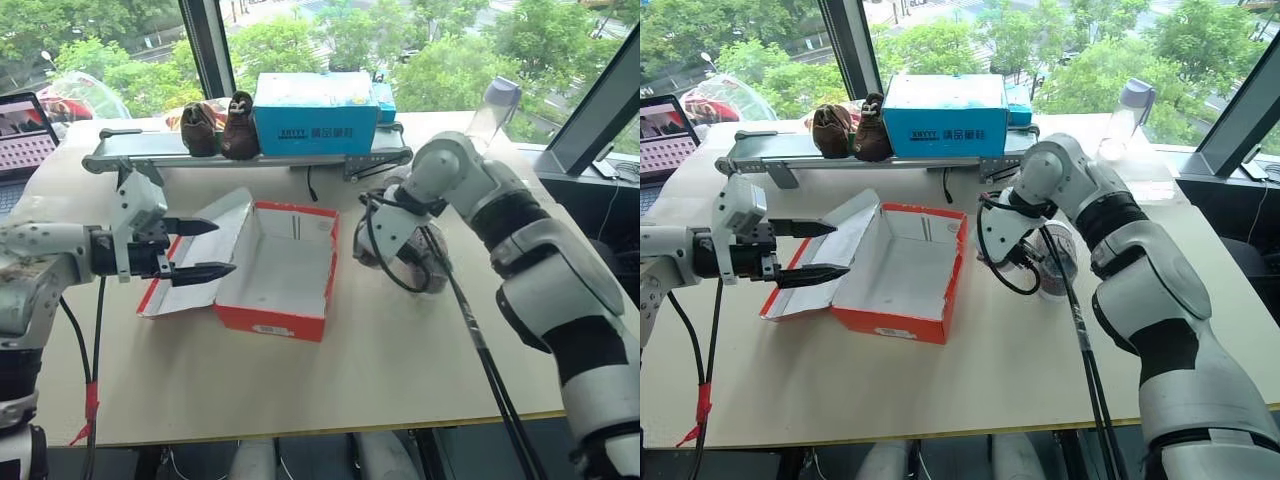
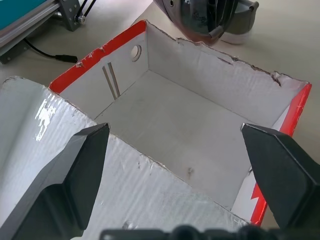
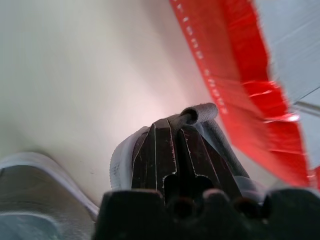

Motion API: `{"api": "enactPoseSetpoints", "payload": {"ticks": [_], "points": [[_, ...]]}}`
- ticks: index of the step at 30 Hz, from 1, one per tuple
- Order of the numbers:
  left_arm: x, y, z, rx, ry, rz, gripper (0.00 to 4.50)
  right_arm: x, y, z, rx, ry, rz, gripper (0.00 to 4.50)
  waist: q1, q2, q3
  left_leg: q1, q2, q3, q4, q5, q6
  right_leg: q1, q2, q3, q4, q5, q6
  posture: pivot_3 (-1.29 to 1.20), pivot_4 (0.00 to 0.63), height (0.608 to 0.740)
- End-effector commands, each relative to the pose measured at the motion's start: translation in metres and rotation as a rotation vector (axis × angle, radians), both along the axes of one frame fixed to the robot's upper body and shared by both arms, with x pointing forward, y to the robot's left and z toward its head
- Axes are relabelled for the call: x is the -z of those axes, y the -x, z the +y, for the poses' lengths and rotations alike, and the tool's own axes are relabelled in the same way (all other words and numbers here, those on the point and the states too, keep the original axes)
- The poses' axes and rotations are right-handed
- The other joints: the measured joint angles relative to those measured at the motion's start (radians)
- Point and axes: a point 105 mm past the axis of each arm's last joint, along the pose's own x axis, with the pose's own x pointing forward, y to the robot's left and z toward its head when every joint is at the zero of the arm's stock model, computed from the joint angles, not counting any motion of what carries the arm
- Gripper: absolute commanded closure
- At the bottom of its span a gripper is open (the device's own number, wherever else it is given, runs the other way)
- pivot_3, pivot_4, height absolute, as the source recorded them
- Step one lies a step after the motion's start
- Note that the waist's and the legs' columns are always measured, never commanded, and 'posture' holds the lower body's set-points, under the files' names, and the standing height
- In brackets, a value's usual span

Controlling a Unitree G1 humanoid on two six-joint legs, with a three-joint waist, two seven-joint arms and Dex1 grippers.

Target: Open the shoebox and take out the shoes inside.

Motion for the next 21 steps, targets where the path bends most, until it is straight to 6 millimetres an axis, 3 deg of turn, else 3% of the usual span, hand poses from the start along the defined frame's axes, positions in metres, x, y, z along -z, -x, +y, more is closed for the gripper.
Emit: {"api": "enactPoseSetpoints", "payload": {"ticks": [1,6,9,14,16,18,21], "points": [[-0.015,0.006,0.004,-0.011,-0.010,-0.052,0.00,-0.018,0.009,0.008,-0.061,0.002,-0.013,4.47,0.001,0.000,0.000,0.000,0.000,0.000,0.000,0.000,0.000,0.000,0.000,0.000,0.000,0.000,0.000,0.00,0.150,0.740],[-0.016,0.009,0.005,-0.023,-0.014,-0.053,0.00,-0.002,0.017,0.007,-0.088,0.006,0.055,4.47,0.005,0.000,0.000,0.000,0.000,0.000,0.000,0.000,0.000,0.000,0.000,0.000,0.000,0.000,0.000,0.00,0.150,0.740],[-0.016,0.009,0.006,-0.029,-0.025,-0.050,0.00,0.019,0.020,0.003,-0.149,0.043,0.067,4.47,0.005,0.000,0.000,0.000,0.000,0.000,0.000,0.000,0.000,0.001,0.000,0.000,0.000,0.000,0.000,0.00,0.150,0.740],[-0.019,0.009,0.006,-0.026,-0.025,-0.052,0.00,0.036,0.016,-0.007,-0.078,0.055,0.130,4.47,0.004,0.000,0.000,0.001,0.000,0.000,0.001,0.000,0.000,0.001,0.000,0.000,0.000,0.000,0.000,0.00,0.150,0.740],[-0.020,0.009,0.005,-0.021,-0.023,-0.052,0.00,0.037,0.014,-0.006,-0.059,0.042,0.139,3.81,0.004,0.000,0.000,0.001,0.000,0.000,0.000,0.000,0.000,0.001,0.000,-0.001,0.000,0.000,0.000,0.00,0.150,0.740],[-0.022,0.010,0.005,-0.015,-0.020,-0.051,0.00,0.035,0.013,-0.005,-0.046,0.028,0.144,3.42,0.002,0.000,0.000,0.002,0.000,0.000,0.000,0.000,0.000,0.002,0.000,0.000,0.000,0.000,0.000,0.00,0.150,0.740],[-0.023,0.011,0.004,-0.002,-0.014,-0.049,0.00,0.029,0.010,-0.004,-0.027,0.002,0.137,2.36,0.002,0.000,0.000,0.003,0.000,0.000,0.000,0.000,0.000,0.003,0.000,0.000,0.000,0.000,0.000,0.00,0.150,0.740]]}}
